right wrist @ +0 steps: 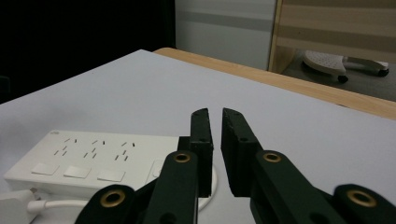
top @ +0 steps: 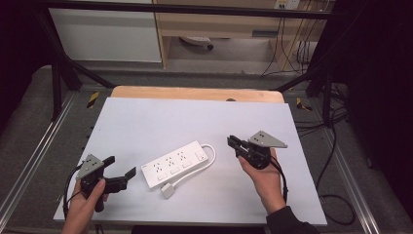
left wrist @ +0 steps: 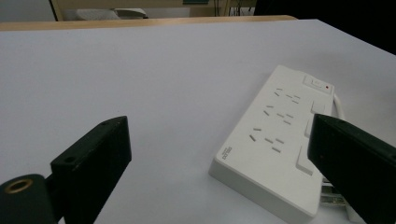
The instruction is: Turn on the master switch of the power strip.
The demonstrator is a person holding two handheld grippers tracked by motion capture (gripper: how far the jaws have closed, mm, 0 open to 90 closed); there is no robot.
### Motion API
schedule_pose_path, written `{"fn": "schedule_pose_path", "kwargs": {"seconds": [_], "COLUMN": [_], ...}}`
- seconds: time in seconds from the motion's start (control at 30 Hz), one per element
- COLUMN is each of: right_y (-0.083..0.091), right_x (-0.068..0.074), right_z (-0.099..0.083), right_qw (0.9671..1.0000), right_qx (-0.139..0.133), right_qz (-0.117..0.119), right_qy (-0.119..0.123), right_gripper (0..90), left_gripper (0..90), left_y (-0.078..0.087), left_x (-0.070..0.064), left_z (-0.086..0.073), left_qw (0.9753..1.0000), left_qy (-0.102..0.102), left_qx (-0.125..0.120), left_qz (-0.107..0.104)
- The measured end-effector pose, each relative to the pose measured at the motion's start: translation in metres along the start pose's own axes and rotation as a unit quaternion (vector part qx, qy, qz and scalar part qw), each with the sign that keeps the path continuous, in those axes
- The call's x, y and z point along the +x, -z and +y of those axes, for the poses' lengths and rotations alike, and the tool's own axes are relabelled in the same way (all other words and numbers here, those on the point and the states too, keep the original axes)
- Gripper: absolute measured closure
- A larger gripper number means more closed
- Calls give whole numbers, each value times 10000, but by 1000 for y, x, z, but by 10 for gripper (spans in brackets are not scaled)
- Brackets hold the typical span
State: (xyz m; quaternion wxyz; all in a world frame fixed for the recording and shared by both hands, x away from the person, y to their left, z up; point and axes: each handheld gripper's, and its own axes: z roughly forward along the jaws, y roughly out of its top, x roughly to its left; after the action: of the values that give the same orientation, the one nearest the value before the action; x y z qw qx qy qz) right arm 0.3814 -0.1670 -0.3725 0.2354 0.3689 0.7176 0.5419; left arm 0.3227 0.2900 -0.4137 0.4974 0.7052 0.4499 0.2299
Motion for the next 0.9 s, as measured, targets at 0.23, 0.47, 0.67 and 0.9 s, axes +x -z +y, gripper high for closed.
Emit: {"fn": "schedule_pose_path", "kwargs": {"seconds": [0.23, 0.47, 0.67, 0.9], "right_y": [-14, -28, -40, -55], "right_x": [4, 6, 11, 19], "right_z": [-1, -7, -11, -15], "right_qw": [9999, 9996, 9990, 9978], "right_qx": [75, 170, 310, 517], "right_qz": [108, 192, 284, 384], "right_qy": [-17, -110, -170, -177], "right_gripper": [897, 900, 900, 900], "left_gripper": [61, 61, 61, 61], "left_y": [0, -1, 0, 0], "left_x": [1, 0, 1, 1], "left_z": [0, 1, 0, 1], "left_qw": [10000, 10000, 10000, 10000], "left_qy": [18, -19, -20, -28], "left_qx": [-5, -7, -14, -27], "left_qz": [3, -2, 18, 6]}}
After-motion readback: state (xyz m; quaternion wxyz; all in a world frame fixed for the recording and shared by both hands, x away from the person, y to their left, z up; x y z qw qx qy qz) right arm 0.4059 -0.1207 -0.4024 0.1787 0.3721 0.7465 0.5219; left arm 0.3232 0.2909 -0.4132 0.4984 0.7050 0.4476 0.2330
